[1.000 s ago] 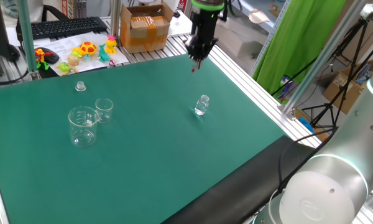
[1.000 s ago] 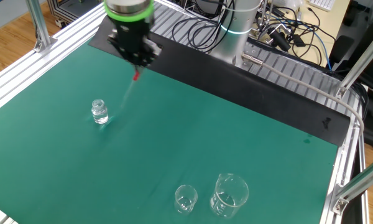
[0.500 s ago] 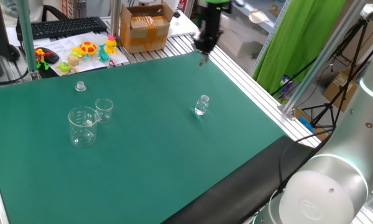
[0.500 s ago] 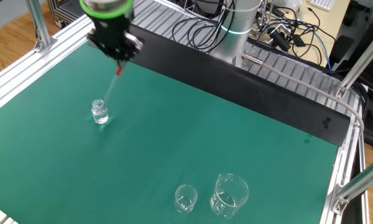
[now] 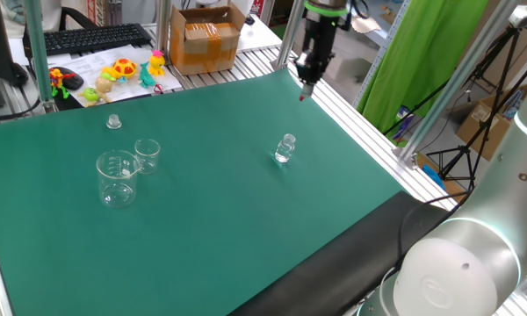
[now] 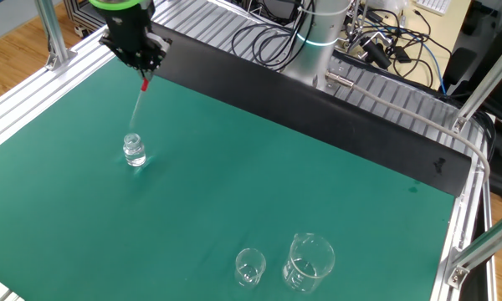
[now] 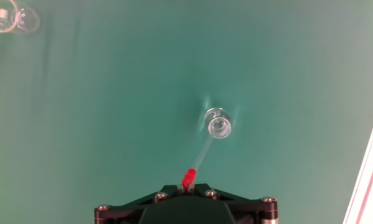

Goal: Transfer liquid using a dropper

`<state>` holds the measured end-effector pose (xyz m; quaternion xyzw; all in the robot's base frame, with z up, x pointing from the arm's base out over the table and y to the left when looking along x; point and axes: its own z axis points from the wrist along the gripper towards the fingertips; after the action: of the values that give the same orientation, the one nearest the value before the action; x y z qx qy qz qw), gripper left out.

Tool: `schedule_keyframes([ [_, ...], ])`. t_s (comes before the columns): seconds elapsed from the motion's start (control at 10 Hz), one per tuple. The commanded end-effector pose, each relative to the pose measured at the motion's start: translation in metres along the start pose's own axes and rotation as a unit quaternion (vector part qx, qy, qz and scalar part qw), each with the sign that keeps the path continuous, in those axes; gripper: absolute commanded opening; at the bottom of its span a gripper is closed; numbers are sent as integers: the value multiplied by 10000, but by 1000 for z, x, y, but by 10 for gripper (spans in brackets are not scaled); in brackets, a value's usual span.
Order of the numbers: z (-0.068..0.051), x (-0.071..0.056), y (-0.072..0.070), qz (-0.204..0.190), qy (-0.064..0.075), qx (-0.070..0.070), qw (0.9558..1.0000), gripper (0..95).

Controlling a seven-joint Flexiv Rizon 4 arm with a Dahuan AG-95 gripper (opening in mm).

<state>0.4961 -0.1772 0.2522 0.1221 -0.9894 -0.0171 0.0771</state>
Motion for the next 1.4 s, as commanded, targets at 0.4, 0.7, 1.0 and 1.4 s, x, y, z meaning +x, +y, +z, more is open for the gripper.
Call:
schedule_keyframes([
  [0.4,13,11,-2,3,-54,40,10000,0],
  [0.7,26,14,-2,3,-124,58,9999,0],
  [1.0,36,14,-4,3,-190,71,9998,0],
  [1.4,52,12,-4,2,-315,108,9994,0],
])
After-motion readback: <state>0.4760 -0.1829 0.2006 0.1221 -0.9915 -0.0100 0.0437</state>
